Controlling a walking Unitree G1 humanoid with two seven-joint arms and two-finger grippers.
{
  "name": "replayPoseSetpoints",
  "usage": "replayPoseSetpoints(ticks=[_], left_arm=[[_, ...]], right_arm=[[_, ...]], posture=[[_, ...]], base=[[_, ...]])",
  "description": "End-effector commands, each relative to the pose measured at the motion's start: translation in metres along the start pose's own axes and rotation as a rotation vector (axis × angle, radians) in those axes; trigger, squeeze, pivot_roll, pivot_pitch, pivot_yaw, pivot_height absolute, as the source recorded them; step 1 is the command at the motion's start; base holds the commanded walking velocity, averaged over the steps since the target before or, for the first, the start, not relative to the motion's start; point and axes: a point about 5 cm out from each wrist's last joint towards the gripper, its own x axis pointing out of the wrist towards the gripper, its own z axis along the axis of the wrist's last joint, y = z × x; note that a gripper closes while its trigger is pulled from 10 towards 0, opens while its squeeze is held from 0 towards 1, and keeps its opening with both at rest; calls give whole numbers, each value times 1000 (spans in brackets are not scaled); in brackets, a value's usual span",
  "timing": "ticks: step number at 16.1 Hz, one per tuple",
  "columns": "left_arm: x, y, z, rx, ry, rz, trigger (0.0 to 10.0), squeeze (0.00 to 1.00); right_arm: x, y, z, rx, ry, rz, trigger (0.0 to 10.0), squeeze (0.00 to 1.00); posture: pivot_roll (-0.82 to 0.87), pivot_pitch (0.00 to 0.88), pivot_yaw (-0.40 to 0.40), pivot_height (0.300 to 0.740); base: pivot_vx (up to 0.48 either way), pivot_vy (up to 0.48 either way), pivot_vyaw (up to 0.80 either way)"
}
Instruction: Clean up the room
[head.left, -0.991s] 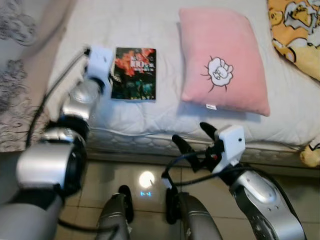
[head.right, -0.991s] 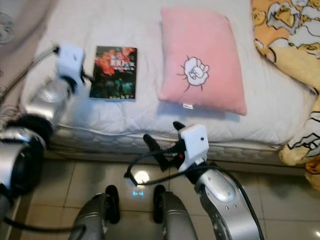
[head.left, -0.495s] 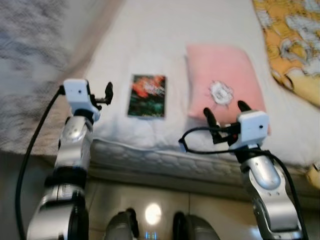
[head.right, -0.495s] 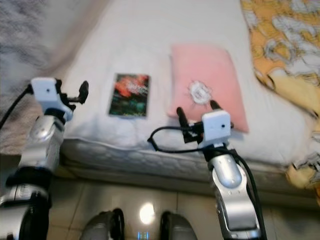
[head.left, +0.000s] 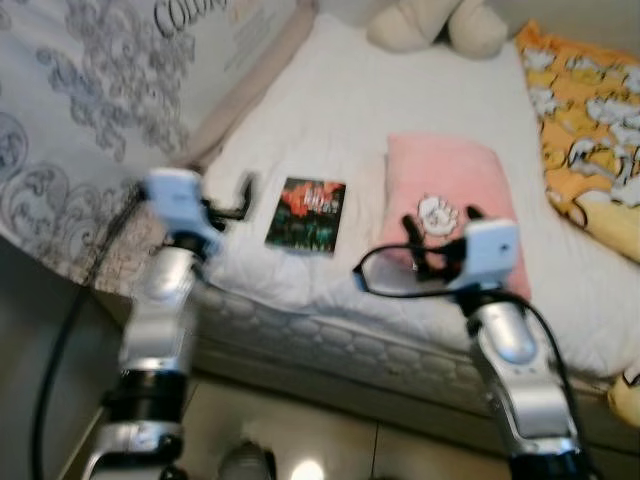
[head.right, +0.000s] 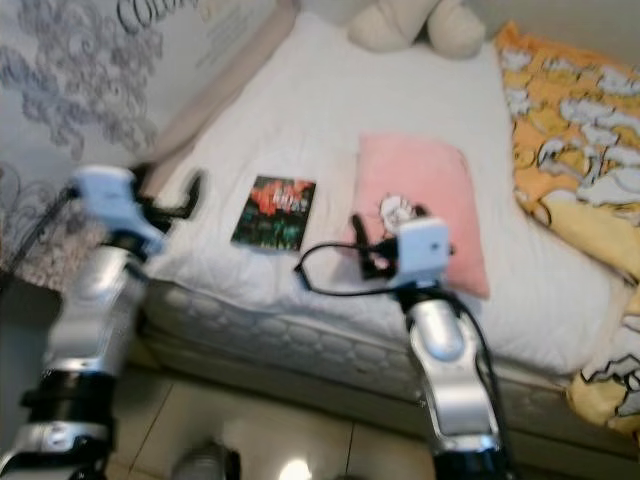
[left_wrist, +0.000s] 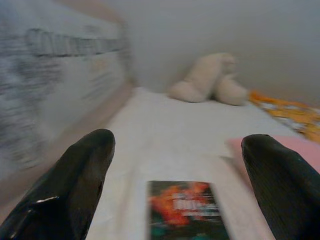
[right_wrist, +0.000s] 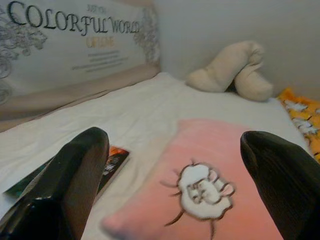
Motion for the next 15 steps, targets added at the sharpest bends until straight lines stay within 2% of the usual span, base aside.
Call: replayPoseSetpoints(ticks=[1,3,5,8,10,11,15], left_arm=[[-2,4,2,28,9,-2,10000,0],[-3,7,4,37,26,2,10000,0],[-4,4,4,71,32,-59,10000,0],[-12,5,3,59,43,-40,10000,0],[-22,15,-6,36,109,114,10000,0],[-27,17,-8,43,131,158,10000,0],[-25,13,-1,99,115,154,10000,0]], right_arm=[[2,1,-2,3,0,-2,10000,0],[7,1,0,-3,-24,4,10000,0],[9,-1,-2,-9,-19,-9,10000,0],[3,-4,-5,-5,8,-12,10000,0],[1,-1,-13,73,59,3,10000,0],[4,3,-18,158,98,0,10000,0],[9,9,-20,205,130,57,10000,0]], posture=[[-116,44,-30,740],[-105,42,-30,740],[-105,40,-30,740],[-120,43,-31,740],[-109,52,-35,740],[-98,56,-38,740],[-89,60,-42,740]], base=[[277,-386,0],[276,-390,0],[276,-390,0],[275,-390,-690],[154,-124,0],[0,0,0],[0,0,0]])
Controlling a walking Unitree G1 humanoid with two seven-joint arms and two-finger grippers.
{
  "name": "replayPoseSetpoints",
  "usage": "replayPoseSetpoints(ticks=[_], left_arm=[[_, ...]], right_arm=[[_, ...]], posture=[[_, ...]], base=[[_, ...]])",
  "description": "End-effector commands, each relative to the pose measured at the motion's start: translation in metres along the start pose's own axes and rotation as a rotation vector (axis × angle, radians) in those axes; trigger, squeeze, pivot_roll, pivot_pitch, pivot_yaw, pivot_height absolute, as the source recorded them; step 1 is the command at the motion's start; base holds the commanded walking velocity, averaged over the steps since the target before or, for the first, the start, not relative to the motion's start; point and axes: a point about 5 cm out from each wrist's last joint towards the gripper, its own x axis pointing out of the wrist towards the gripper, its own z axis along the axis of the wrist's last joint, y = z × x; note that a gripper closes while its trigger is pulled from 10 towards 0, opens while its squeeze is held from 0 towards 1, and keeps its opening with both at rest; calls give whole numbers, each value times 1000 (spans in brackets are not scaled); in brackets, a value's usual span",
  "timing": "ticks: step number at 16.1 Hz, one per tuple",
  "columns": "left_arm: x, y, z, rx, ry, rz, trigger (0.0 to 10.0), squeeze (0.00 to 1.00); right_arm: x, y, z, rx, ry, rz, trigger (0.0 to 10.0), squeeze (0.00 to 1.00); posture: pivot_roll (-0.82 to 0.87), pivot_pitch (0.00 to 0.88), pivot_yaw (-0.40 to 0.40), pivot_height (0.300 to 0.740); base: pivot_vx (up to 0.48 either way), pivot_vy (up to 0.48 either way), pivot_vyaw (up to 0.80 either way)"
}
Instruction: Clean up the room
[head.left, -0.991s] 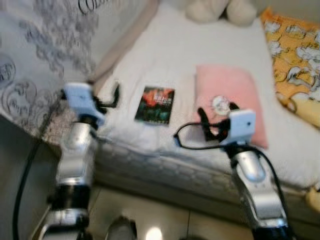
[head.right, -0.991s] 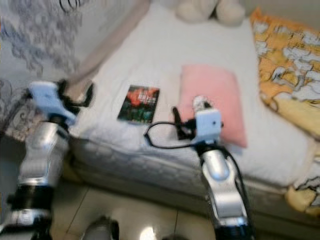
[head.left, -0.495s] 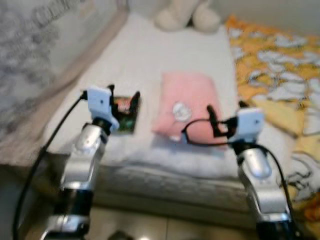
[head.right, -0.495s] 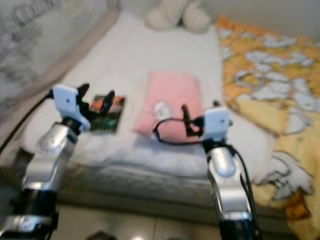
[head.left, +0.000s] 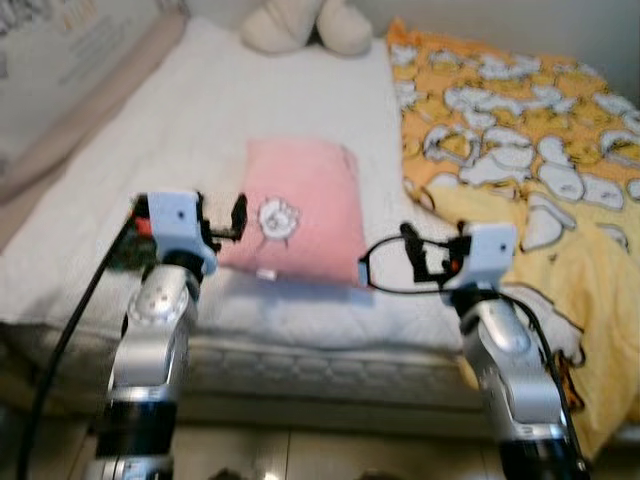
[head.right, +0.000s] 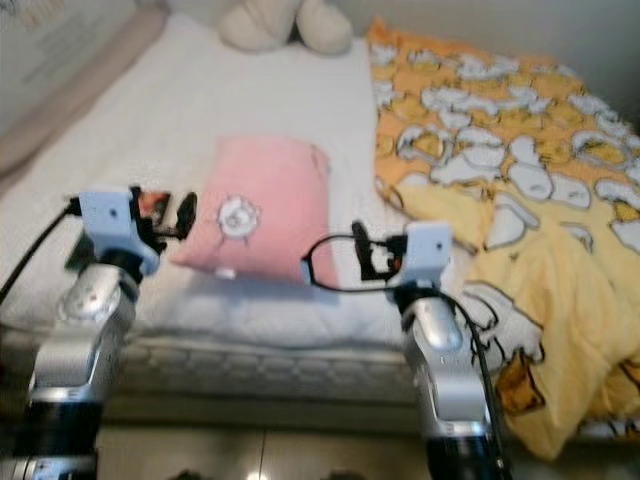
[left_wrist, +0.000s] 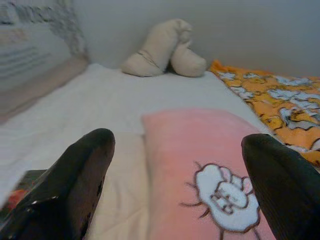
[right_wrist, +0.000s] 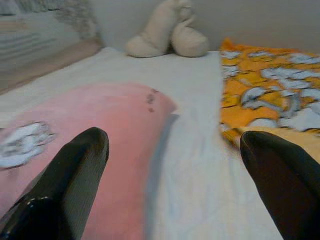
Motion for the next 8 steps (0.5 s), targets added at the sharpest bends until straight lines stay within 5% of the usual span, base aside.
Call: replayPoseSetpoints(ticks=[1,4,8], left_arm=[[-1,1,6,34,-18,3,10000,0],[-3,-7,12,-2,-29,-28,10000,0],[3,-7,19,-14,-53,-31,10000,0]], right_arm=[[2,5,1,9,7,35,10000,0],[2,3,-3,48,31,26,10000,0],[5,0,1,-33,8,20,10000,0]], posture=[[-88,60,-41,740],[-83,58,-40,740],[-80,53,-43,740]], base=[[0,0,0],[0,0,0],[480,0,0]])
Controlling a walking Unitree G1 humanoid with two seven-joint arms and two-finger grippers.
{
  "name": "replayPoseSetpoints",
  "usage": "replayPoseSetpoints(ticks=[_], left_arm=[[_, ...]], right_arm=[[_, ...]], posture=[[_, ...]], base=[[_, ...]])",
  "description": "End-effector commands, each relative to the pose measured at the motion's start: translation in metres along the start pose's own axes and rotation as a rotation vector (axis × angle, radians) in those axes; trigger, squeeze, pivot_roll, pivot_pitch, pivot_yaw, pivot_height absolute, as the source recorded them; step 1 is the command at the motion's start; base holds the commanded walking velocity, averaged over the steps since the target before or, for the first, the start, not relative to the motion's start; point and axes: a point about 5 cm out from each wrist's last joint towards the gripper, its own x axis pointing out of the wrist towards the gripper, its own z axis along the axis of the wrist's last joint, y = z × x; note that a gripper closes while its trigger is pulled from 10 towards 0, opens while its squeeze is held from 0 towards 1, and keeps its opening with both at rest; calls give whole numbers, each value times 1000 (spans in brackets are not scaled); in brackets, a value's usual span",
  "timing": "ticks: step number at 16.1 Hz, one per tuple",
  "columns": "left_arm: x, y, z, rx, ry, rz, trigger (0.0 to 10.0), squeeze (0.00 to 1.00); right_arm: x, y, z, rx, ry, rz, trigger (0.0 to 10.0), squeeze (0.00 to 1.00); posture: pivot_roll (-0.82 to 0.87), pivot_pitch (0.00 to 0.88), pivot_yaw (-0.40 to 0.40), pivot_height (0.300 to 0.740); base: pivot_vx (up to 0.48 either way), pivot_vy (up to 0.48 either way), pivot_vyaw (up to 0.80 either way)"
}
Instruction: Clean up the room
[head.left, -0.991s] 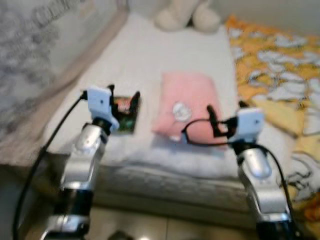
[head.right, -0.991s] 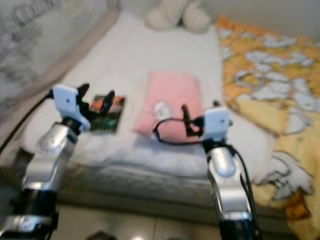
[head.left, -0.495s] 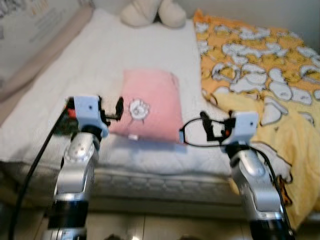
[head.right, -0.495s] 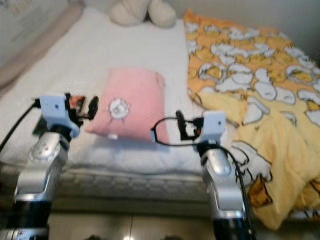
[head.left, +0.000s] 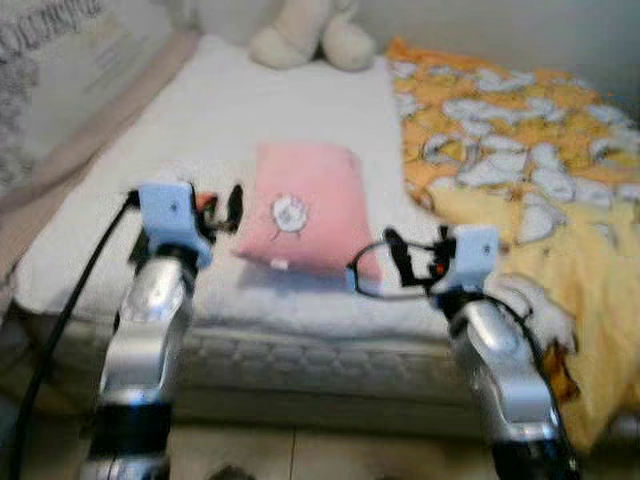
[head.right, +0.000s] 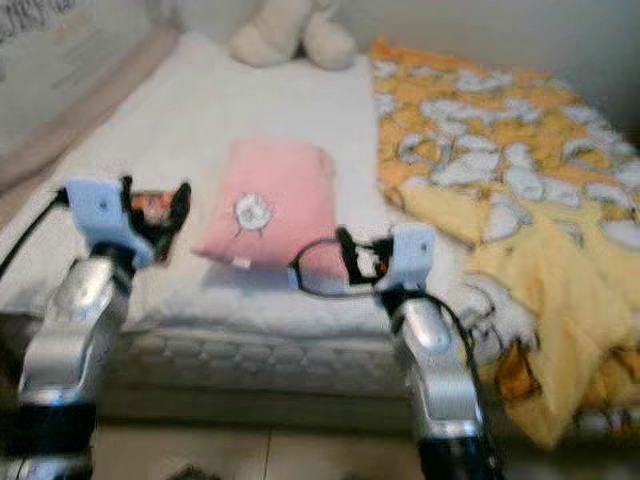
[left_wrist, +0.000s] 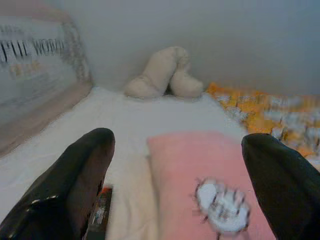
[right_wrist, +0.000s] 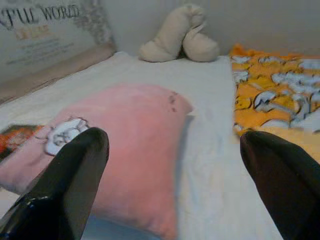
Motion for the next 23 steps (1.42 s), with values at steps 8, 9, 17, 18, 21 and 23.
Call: replayPoseSetpoints(ticks=[8,9,17,18,21,23], left_arm=[[6,-15,2,5,9,-89,10000,0],[6,-19,2,21,9,-121,10000,0],[27,-13,8,-4,37,-111,10000,0],[31,-11,9,-10,49,-124,10000,0],[55,2,-2,-94,280,-250,10000,0],[71,15,-4,-171,347,-230,10000,0]], right_arm=[[7,-4,7,-44,-20,-2,10000,0],[7,-4,7,-42,-21,-6,10000,0],[10,-10,13,-42,-37,-46,10000,0],[12,-12,15,-27,-36,-51,10000,0],[46,-39,17,46,121,-40,10000,0],[63,-57,19,74,183,-65,10000,0]], posture=[[-93,53,-36,740],[-95,54,-35,740],[-105,53,-33,740],[-106,52,-31,740],[-96,57,-27,740],[-86,60,-30,740]], base=[[480,0,0],[480,0,0],[60,0,-93],[0,0,0],[0,0,0],[0,0,0]])
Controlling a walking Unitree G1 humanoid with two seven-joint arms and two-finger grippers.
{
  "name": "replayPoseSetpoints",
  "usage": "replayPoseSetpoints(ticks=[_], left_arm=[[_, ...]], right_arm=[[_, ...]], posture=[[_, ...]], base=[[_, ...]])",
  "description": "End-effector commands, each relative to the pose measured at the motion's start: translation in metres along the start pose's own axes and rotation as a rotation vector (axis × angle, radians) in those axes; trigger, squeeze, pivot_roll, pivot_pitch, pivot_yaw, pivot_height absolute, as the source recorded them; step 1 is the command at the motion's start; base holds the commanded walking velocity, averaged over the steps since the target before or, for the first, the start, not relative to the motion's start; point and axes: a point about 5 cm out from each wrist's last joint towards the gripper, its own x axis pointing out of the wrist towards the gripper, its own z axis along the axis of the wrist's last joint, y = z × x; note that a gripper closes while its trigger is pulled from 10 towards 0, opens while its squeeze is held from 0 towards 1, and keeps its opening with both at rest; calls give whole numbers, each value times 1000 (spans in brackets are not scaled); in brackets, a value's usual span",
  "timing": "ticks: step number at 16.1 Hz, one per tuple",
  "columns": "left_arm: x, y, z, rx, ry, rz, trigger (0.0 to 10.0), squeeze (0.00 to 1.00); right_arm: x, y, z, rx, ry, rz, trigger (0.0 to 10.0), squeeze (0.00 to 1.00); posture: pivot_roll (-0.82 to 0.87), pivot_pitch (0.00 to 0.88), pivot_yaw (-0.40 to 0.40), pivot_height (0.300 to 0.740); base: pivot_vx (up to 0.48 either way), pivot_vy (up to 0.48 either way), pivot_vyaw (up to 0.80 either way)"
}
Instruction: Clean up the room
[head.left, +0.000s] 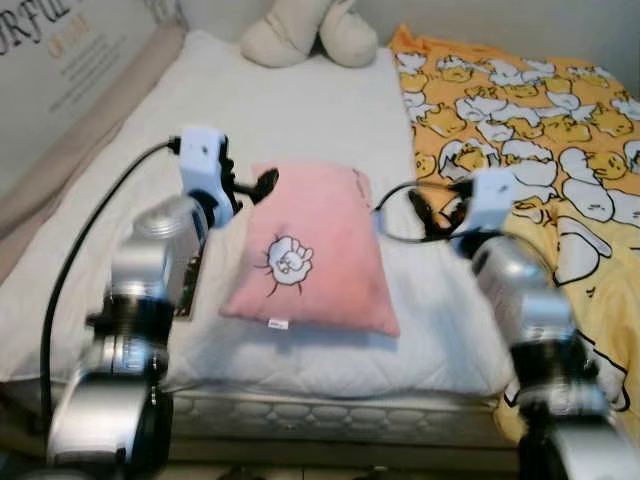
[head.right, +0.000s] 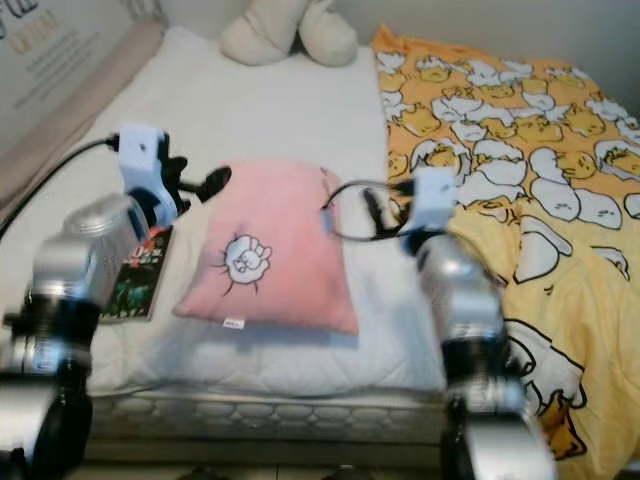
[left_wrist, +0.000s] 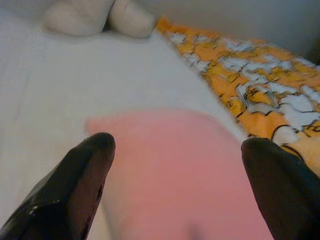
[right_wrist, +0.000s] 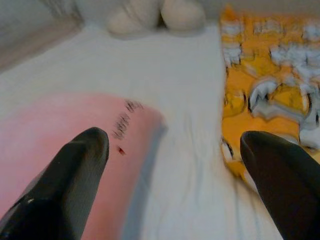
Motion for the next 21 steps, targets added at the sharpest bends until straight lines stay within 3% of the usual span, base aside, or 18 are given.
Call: replayPoseSetpoints(ticks=[1,2,4,5,9,11,15,17,20,21], left_arm=[[5,13,-6,-92,54,42,10000,0],[7,19,-10,-150,86,67,10000,0],[8,22,-16,-187,120,81,10000,0],[8,24,-21,-204,162,92,10000,0],[9,19,-41,-167,300,45,10000,0],[10,14,-44,-181,319,13,10000,0],[17,0,-37,-281,265,-64,10000,0],[22,-16,-49,-314,290,-90,10000,0],[29,-31,-48,-381,246,-127,10000,0],[34,-48,-52,-390,254,-174,10000,0]], right_arm=[[6,-11,-5,73,56,-26,10000,0],[10,-14,-6,131,89,-35,10000,0],[12,-11,-15,210,147,-23,10000,0],[12,-10,-26,312,198,-32,10000,0],[17,9,-41,465,266,41,10000,0],[21,19,-38,468,258,69,10000,0],[26,37,-31,507,237,154,10000,0],[25,44,-42,534,271,141,10000,0],[25,51,-46,553,282,139,10000,0],[24,58,-53,541,307,136,10000,0]], posture=[[-78,69,-29,740],[-76,81,-29,740],[-72,100,-24,740],[-74,137,-10,740],[-86,213,21,740],[-83,245,23,740],[-85,278,14,740],[-94,292,10,740],[-100,299,6,740],[-103,299,9,740]], base=[[0,0,0],[0,0,0],[0,0,0],[0,0,0],[0,0,0],[0,0,0],[0,0,0],[0,0,0],[0,0,0],[0,0,0]])
